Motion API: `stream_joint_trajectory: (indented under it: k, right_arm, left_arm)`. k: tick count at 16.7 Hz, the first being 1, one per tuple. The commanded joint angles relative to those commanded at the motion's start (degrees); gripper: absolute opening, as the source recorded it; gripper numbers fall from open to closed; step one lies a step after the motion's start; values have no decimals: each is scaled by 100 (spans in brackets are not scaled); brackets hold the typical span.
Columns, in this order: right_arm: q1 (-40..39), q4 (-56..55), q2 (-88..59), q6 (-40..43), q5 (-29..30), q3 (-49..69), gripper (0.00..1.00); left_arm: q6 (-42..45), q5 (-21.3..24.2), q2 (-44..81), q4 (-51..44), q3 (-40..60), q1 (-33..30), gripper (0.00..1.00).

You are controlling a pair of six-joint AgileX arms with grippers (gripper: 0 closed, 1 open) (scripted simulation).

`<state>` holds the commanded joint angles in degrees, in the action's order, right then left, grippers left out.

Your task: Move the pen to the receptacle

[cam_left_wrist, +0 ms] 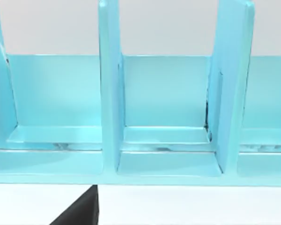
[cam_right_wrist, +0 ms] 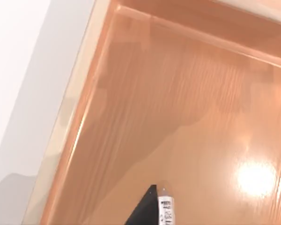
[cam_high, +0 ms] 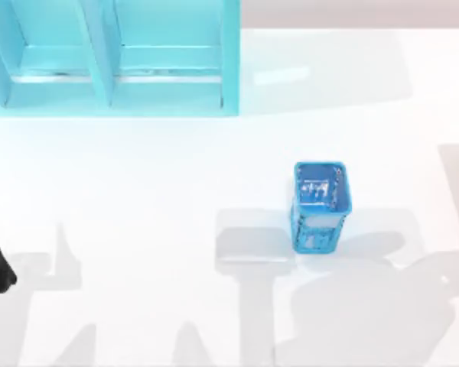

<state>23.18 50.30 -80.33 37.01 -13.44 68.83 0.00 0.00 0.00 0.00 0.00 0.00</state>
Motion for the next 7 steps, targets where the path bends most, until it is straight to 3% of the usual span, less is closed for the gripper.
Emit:
stream_joint_trajectory:
  k: [2,7]
  right_arm:
    - [0,0,0,0,0,0,100]
    - [0,0,0,0,0,0,100]
  left_arm:
    - [0,0,0,0,0,0,100]
    - [0,0,0,0,0,0,100]
